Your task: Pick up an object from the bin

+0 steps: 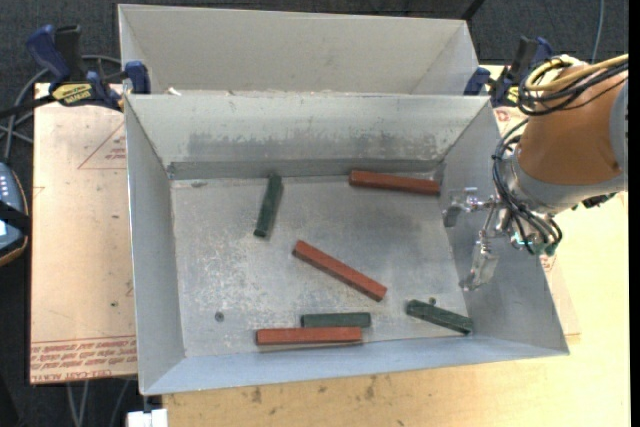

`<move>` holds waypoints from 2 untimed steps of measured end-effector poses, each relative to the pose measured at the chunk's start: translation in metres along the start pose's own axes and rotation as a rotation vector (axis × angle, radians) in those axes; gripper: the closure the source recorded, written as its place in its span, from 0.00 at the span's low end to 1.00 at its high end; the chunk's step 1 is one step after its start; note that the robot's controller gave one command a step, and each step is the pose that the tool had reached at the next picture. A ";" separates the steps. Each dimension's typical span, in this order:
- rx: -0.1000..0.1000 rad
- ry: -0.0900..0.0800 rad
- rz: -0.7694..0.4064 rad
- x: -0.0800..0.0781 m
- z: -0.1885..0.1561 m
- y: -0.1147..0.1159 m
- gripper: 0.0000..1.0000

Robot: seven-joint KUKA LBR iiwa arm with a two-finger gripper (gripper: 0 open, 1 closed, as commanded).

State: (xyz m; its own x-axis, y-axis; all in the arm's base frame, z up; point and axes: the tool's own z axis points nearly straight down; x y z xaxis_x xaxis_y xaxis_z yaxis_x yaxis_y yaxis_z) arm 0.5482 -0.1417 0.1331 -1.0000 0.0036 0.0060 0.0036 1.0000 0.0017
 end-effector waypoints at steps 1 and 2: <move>0.000 -0.008 -0.135 0.052 0.065 0.062 0.00; 0.002 -0.007 -0.134 0.051 0.063 0.060 1.00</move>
Offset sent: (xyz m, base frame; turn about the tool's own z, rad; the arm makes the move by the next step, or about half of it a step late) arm -0.0522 0.0594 -0.0631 -0.1334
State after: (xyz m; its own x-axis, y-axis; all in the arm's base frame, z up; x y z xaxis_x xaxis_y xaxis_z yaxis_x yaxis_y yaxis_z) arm 0.4968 -0.0815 0.0700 -0.9915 -0.1301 -0.0014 -0.1301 0.9915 0.0005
